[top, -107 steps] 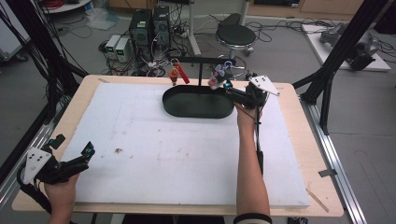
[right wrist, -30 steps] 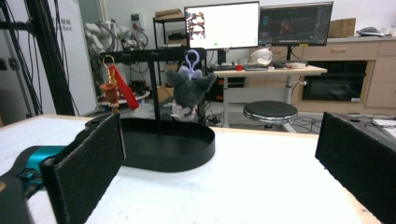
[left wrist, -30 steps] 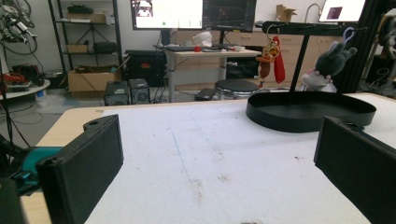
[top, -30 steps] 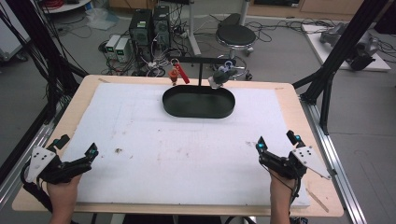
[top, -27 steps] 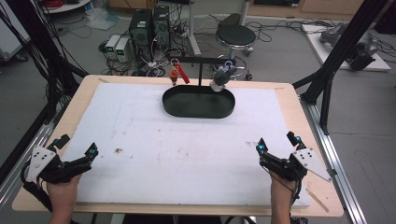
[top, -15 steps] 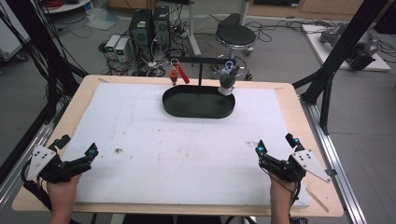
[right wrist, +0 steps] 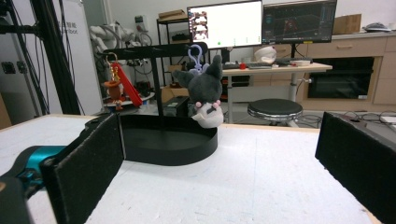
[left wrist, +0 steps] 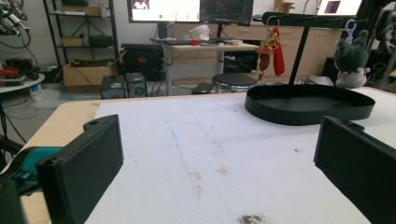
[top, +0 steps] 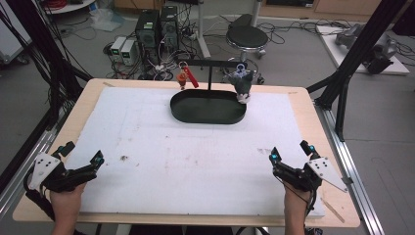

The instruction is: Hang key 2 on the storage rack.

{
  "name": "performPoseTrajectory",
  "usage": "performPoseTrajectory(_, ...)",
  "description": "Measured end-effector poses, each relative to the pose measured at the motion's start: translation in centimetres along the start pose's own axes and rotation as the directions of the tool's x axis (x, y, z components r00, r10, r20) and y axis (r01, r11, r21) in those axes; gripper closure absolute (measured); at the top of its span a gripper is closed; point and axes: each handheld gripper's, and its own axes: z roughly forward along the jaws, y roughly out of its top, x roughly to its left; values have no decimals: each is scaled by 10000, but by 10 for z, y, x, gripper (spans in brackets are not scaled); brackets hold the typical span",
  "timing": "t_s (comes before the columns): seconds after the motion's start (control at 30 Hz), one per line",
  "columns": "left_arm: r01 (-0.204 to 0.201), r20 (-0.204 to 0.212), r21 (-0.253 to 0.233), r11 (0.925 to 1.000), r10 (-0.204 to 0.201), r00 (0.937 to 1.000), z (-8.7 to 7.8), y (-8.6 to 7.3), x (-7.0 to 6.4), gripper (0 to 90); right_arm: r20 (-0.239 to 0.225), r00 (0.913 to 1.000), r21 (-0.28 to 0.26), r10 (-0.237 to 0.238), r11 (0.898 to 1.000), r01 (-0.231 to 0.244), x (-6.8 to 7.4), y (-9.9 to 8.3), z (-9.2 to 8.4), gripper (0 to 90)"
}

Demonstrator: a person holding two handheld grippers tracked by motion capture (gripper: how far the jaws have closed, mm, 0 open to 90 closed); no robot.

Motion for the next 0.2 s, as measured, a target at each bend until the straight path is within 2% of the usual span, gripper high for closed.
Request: performPoseTrajectory(0.2,-43,22,64,10000,43,10000,0,-1,-2,17,-39,10000,16,2,10000,-2,0,1,-1,6)
